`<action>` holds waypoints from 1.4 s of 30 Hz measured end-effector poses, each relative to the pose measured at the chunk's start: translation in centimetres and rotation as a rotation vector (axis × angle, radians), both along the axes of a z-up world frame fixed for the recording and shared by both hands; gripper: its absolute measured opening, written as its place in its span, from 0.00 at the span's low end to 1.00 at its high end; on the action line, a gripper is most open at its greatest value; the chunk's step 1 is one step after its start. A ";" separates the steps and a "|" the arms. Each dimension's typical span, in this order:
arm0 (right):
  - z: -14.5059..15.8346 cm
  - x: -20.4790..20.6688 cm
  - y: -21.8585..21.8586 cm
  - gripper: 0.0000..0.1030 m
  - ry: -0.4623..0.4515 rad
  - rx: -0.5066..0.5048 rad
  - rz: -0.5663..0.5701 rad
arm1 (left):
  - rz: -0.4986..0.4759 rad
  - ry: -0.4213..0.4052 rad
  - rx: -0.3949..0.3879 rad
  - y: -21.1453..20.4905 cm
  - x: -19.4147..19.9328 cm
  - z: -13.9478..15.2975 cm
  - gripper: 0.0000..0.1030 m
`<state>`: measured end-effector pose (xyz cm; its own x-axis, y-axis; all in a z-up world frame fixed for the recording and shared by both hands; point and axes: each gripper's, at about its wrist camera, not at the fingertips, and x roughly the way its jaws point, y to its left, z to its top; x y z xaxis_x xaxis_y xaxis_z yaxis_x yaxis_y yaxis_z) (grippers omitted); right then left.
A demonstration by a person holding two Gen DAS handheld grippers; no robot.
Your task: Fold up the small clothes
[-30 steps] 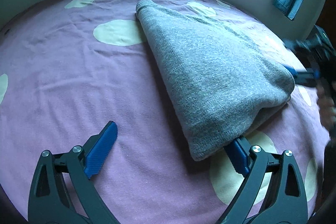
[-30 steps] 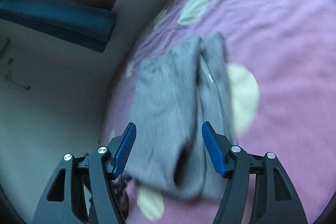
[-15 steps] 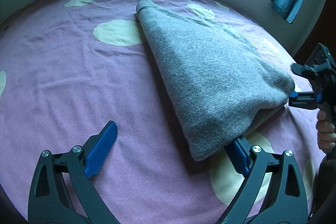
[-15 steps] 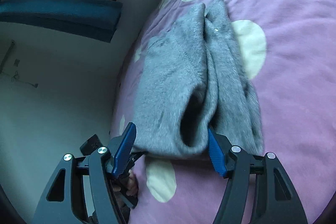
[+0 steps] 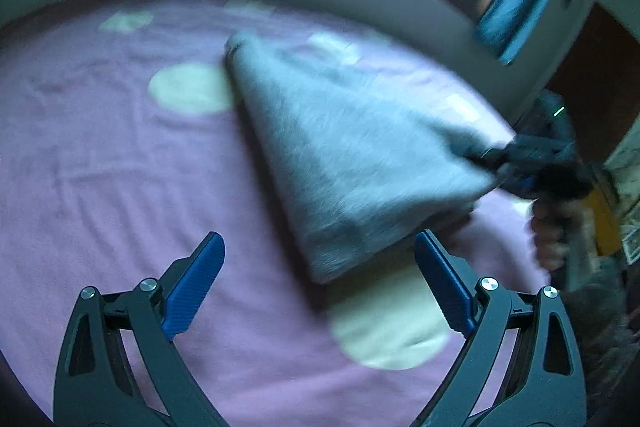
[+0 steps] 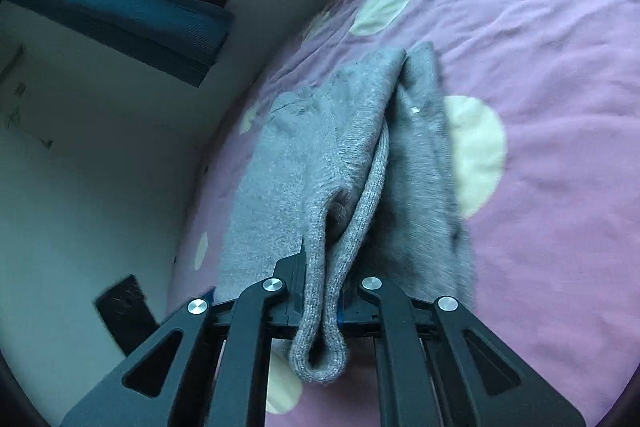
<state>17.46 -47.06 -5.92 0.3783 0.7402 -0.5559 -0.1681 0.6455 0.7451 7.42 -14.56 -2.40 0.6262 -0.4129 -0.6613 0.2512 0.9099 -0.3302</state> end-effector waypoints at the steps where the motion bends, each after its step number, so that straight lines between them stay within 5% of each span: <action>1: -0.6 0.1 -0.2 0.08 0.013 -0.018 -0.001 | 0.000 -0.014 0.000 -0.3 0.1 0.4 0.92; 7: -2.7 0.8 -1.0 0.11 0.084 0.088 0.014 | 0.047 0.075 0.101 -2.0 3.4 -2.7 0.92; 12: -2.1 2.8 -1.8 0.35 0.068 0.137 0.009 | 0.053 0.090 0.067 -1.4 3.4 -3.9 0.92; 24: -3.2 13.3 -0.2 0.40 0.134 0.183 -0.075 | 0.048 0.090 0.054 -1.0 3.3 -4.4 0.93; 25: -3.4 13.8 -0.2 0.40 0.139 0.197 -0.070 | 0.048 0.090 0.052 -0.9 3.2 -4.4 0.94; 27: -3.1 14.2 0.0 0.10 0.113 0.138 -0.076 | 0.047 0.088 0.045 -0.8 3.1 -4.3 0.94; 34: -4.8 13.6 -2.8 0.05 0.117 0.133 -0.154 | 0.040 0.092 0.036 -0.9 3.4 -4.4 0.96; 37: -4.1 12.9 -3.5 0.10 0.111 0.141 -0.156 | 0.039 0.087 0.033 -0.8 3.4 -4.3 0.96; 42: -2.1 9.1 -3.7 0.48 0.079 0.116 -0.142 | 0.040 0.089 0.027 -0.7 3.4 -4.4 0.96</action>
<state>26.59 -50.77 -8.03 0.4420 0.7434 -0.5020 -0.0195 0.5674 0.8232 10.85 -15.28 -6.77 0.5799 -0.3701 -0.7258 0.1857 0.9275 -0.3245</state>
